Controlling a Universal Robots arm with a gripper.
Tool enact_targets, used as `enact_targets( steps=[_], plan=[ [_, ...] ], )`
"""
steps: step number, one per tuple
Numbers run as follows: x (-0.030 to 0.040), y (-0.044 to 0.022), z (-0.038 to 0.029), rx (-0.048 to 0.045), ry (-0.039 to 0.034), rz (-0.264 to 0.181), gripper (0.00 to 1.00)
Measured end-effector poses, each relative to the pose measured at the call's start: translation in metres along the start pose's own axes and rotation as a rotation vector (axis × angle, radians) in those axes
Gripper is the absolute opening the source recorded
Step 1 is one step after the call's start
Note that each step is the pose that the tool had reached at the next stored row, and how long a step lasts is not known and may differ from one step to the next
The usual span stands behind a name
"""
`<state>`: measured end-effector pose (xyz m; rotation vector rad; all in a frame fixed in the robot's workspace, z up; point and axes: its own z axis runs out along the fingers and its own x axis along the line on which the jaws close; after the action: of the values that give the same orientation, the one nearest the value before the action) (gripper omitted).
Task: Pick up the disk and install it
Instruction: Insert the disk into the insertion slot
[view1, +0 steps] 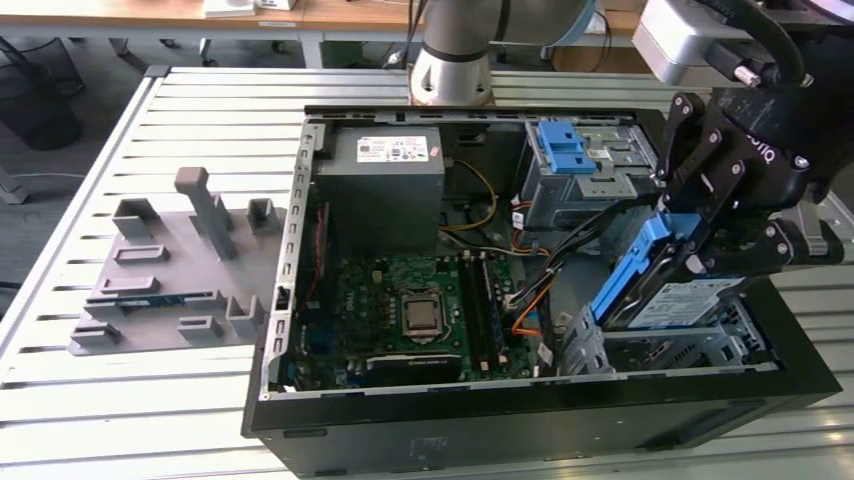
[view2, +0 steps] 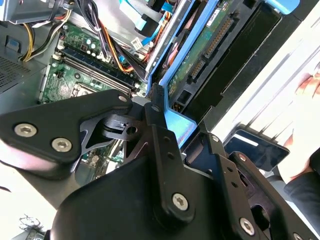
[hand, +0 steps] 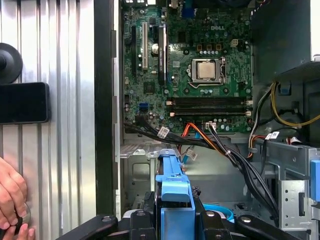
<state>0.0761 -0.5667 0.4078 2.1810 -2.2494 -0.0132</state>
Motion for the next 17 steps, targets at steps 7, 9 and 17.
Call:
enact_targets(
  steps=[7, 9, 17],
  plan=[
    [0.0000, -0.0001, 0.0038, 0.0000, 0.0000, 0.000, 0.36],
    [0.0000, -0.0001, 0.0055, -0.0001, 0.0000, 0.000, 0.36],
    [0.0000, -0.0002, 0.0151, 0.0000, 0.0000, 0.000, 0.36]
  ],
)
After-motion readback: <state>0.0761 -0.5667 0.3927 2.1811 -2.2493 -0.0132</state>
